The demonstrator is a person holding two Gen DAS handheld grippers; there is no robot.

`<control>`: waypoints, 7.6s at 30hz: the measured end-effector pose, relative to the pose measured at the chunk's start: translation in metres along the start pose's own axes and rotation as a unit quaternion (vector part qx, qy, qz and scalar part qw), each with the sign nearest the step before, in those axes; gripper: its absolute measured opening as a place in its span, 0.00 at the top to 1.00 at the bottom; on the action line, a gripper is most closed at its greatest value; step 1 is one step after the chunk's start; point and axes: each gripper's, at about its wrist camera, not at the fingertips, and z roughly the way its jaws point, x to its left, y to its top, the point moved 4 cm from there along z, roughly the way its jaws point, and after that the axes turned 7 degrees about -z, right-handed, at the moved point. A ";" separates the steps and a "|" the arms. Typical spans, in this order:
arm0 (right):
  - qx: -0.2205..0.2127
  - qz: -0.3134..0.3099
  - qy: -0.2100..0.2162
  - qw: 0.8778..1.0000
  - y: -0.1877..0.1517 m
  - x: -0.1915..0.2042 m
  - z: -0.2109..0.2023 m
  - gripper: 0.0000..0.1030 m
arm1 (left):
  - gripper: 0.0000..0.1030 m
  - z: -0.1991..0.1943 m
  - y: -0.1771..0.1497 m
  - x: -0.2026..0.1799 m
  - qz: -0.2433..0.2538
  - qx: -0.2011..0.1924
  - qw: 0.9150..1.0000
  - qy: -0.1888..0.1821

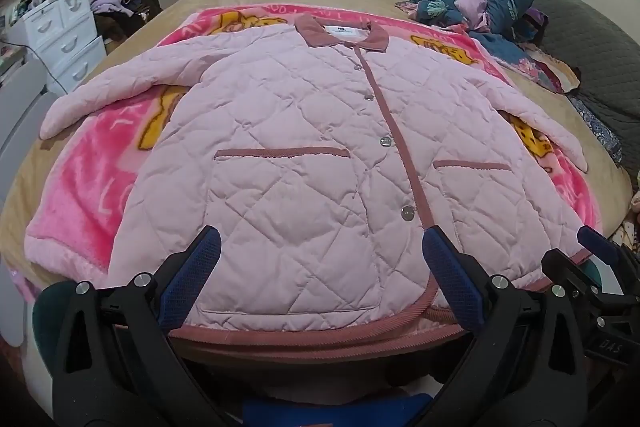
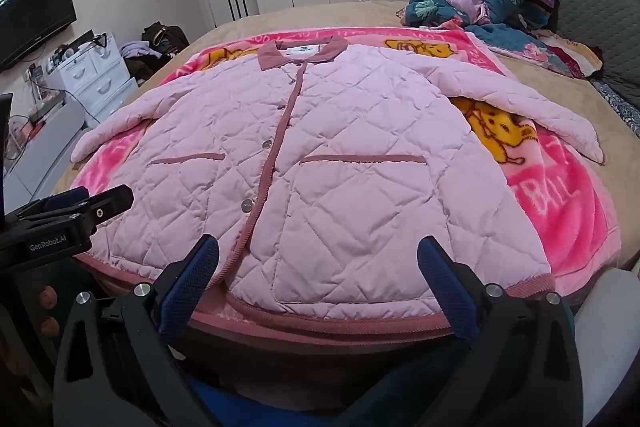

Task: Fold large clothes

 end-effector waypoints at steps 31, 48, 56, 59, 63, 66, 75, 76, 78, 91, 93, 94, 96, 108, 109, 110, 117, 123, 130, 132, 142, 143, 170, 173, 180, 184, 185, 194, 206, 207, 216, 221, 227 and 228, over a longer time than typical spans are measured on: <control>-0.001 0.000 0.001 1.000 0.000 0.000 0.000 0.04 | 0.08 -0.001 -0.001 -0.001 0.002 -0.004 1.000 0.000; 0.006 0.004 0.001 1.000 0.011 -0.004 0.011 0.04 | 0.08 0.000 0.008 -0.006 0.003 0.000 1.000 0.001; 0.006 0.016 0.003 1.000 0.039 -0.015 0.021 0.04 | 0.08 0.012 0.032 -0.007 0.002 -0.002 1.000 -0.003; 0.005 0.020 0.000 1.000 0.051 -0.020 0.026 0.04 | 0.08 0.017 0.045 -0.007 -0.004 -0.001 1.000 -0.004; -0.001 0.023 -0.002 1.000 0.066 -0.024 0.030 0.04 | 0.08 0.023 0.060 -0.007 -0.008 -0.007 1.000 -0.002; -0.007 0.027 -0.005 1.000 0.078 -0.027 0.033 0.04 | 0.08 0.030 0.072 -0.007 -0.017 -0.004 1.000 -0.008; -0.016 0.041 -0.015 0.999 0.118 -0.041 0.051 0.04 | 0.08 0.051 0.108 -0.013 -0.018 0.001 1.000 -0.004; -0.016 0.044 -0.017 0.999 0.123 -0.044 0.054 0.04 | 0.08 0.053 0.112 -0.015 -0.018 0.001 1.000 -0.004; -0.016 0.049 -0.018 0.999 0.132 -0.048 0.060 0.04 | 0.08 0.059 0.120 -0.018 -0.015 -0.001 1.000 0.000; -0.021 0.074 -0.049 0.996 0.181 -0.089 0.097 0.04 | 0.08 0.104 0.170 -0.039 -0.009 0.015 1.000 -0.001; -0.024 0.082 -0.054 0.995 0.187 -0.101 0.102 0.04 | 0.08 0.116 0.177 -0.044 -0.006 0.019 1.000 0.002; -0.024 0.086 -0.056 0.994 0.189 -0.106 0.104 0.04 | 0.08 0.119 0.179 -0.046 -0.006 0.020 1.000 0.004; -0.025 0.095 -0.064 0.993 0.192 -0.118 0.109 0.04 | 0.08 0.130 0.185 -0.052 0.000 0.023 1.000 0.003; 0.016 0.176 -0.155 0.972 0.182 -0.230 0.152 0.04 | 0.08 0.185 0.211 -0.072 -0.010 0.054 0.998 -0.007; 0.018 0.182 -0.159 0.970 0.179 -0.237 0.154 0.04 | 0.08 0.188 0.212 -0.073 -0.009 0.054 0.998 -0.006; 0.020 0.190 -0.165 0.968 0.176 -0.246 0.157 0.04 | 0.08 0.191 0.214 -0.074 -0.008 0.055 0.998 -0.004; 0.032 0.268 -0.194 0.943 0.150 -0.307 0.165 0.04 | 0.08 0.220 0.221 -0.083 -0.006 0.066 0.998 -0.003; 0.042 0.332 -0.205 0.920 0.128 -0.358 0.173 0.04 | 0.08 0.246 0.223 -0.099 0.006 0.073 0.997 -0.001; 0.049 0.411 -0.236 0.879 0.093 -0.415 0.180 0.04 | 0.08 0.268 0.224 -0.118 0.025 0.080 0.996 -0.003; 0.048 0.441 -0.227 0.867 0.082 -0.431 0.184 0.04 | 0.08 0.273 0.226 -0.121 0.027 0.082 0.996 -0.002; 0.017 0.528 -0.228 0.818 0.047 -0.502 0.186 0.04 | 0.08 0.287 0.233 -0.121 0.029 0.087 0.996 0.006; 0.010 0.541 -0.221 0.812 0.044 -0.508 0.187 0.04 | 0.08 0.288 0.234 -0.119 0.028 0.087 0.996 0.007; -0.197 0.229 -0.155 0.941 0.265 -0.375 0.090 0.84 | 0.08 0.209 0.287 -0.089 0.043 0.019 0.999 0.007; -0.211 0.191 -0.136 0.949 0.289 -0.343 0.083 0.84 | 0.08 0.194 0.292 -0.079 0.045 0.001 0.999 0.016; -0.222 0.100 -0.097 0.965 0.327 -0.259 0.081 0.84 | 0.08 0.174 0.297 -0.054 0.036 -0.020 0.999 0.023; -0.220 0.061 -0.080 0.970 0.337 -0.219 0.088 0.84 | 0.08 0.167 0.297 -0.039 0.036 -0.028 0.998 0.034; -0.219 0.052 -0.074 0.971 0.339 -0.210 0.090 0.84 | 0.08 0.166 0.298 -0.036 0.034 -0.029 0.998 0.034; -0.206 0.010 -0.019 0.978 0.341 -0.133 0.121 0.85 | 0.08 0.162 0.298 0.010 -0.008 -0.020 0.999 0.025; -0.131 -0.021 0.041 0.990 0.311 -0.040 0.212 0.85 | 0.08 0.171 0.288 0.064 -0.103 0.006 0.994 -0.039; -0.120 -0.022 0.044 0.992 0.304 -0.034 0.221 0.85 | 0.08 0.175 0.285 0.065 -0.109 0.013 0.993 -0.046; -0.061 -0.062 0.092 0.992 0.248 0.021 0.260 0.79 | 0.08 0.204 0.265 0.061 -0.153 0.064 0.980 -0.110; -0.016 -0.109 0.118 0.987 0.223 0.045 0.269 0.72 | 0.08 0.210 0.262 0.057 -0.190 0.077 0.966 -0.159; 0.032 -0.128 0.142 0.981 0.194 0.065 0.280 0.48 | 0.08 0.224 0.251 0.056 -0.213 0.102 0.954 -0.182; 0.038 -0.119 0.161 0.979 0.191 0.066 0.278 0.37 | 0.08 0.230 0.247 0.055 -0.215 0.112 0.953 -0.182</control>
